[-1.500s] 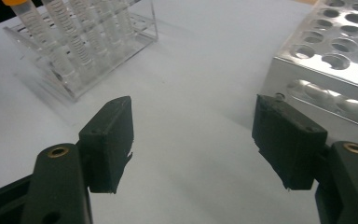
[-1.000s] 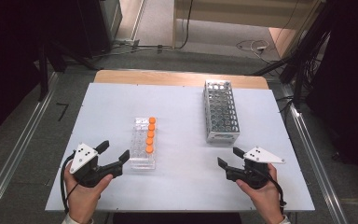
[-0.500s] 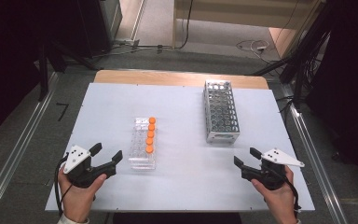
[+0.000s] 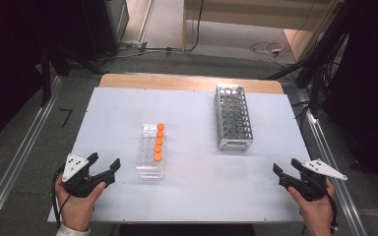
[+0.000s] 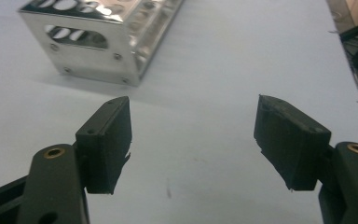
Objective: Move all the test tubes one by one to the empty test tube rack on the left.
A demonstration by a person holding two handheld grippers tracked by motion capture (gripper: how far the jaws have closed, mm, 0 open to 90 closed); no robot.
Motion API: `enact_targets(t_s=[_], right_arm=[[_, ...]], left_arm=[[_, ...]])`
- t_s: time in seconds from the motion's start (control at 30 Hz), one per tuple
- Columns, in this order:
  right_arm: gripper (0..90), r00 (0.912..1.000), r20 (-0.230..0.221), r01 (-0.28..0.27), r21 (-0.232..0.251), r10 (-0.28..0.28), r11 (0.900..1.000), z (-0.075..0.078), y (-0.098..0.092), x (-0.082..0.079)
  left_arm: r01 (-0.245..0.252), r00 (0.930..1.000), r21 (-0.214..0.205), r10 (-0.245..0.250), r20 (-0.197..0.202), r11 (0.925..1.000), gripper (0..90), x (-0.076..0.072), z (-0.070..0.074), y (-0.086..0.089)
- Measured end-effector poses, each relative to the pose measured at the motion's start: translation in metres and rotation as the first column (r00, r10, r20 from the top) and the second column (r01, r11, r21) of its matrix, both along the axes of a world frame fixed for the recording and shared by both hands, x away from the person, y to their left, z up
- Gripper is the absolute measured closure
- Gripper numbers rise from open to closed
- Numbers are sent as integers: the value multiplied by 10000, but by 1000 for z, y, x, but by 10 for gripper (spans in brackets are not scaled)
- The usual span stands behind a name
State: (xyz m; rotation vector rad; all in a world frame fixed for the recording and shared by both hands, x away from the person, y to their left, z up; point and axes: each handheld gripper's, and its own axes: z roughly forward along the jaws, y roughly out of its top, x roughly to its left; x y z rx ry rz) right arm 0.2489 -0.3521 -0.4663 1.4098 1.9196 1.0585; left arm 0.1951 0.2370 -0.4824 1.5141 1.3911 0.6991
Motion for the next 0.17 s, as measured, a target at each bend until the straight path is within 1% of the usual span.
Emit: enact_targets(t_s=[0.07,0.1,0.17], right_arm=[[260,9995,-130,271,-66,-272,9996,-4,-8,1],[254,9989,-179,425,-195,-428,9989,-7,-12,2],[219,9969,-441,646,-138,-651,9978,-14,-20,5]], left_arm=[[-132,9999,44,133,-94,9999,193,1,-2,2],[-181,9997,44,181,-148,9998,193,2,-3,3],[-311,9991,80,313,-271,9995,193,4,-7,6]])
